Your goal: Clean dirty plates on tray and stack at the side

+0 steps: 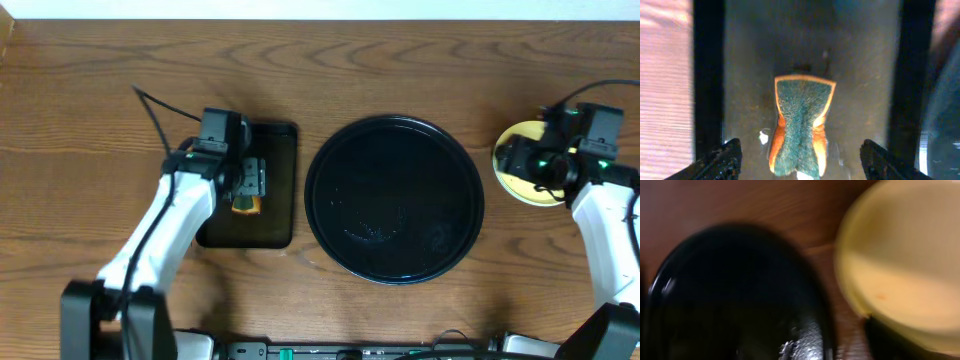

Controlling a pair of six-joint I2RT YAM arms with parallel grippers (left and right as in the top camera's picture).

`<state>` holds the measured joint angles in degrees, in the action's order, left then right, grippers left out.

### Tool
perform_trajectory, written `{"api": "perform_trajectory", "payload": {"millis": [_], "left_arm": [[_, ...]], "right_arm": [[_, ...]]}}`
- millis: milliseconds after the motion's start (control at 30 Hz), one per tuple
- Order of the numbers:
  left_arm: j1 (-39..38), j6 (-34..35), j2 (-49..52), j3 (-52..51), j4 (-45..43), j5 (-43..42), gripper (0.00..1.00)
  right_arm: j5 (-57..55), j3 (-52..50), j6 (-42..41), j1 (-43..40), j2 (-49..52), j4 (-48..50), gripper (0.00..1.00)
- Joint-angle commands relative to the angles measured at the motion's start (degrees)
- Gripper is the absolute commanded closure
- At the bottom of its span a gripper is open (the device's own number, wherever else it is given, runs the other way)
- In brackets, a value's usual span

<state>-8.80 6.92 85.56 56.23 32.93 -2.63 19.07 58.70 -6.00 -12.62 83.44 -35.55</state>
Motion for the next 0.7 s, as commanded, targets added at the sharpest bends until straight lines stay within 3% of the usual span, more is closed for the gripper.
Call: {"api": "perform_trajectory", "payload": {"millis": [0,67,300,467,667], "left_arm": [[0.13,3.65,-4.04,0.63,2.16,0.11,0.23],[0.66,5.99,-6.75,0.63,8.15,0.11,0.23],[1.42,8.85,-11.85,-0.96,20.98,0.09,0.22],[1.31,8.79,-21.53,-5.86,20.50,0.07,0.22],[1.33,6.45,-42.18,-14.88,14.78,-2.29,0.22]], "right_arm": [[4.92,0.11,4.66,2.45,0.15,-3.08,0.01],[-2.60,0.11,-0.35,3.54,0.15,-9.31,0.01],[-9.11,-0.11,-0.76,5.53,-1.68,-19.82,0.01],[-9.25,-3.26,-0.74,6.25,-9.05,-19.63,0.01],[-10.29,-12.87,1.99,8.59,-29.14,-12.66,0.01]]}}
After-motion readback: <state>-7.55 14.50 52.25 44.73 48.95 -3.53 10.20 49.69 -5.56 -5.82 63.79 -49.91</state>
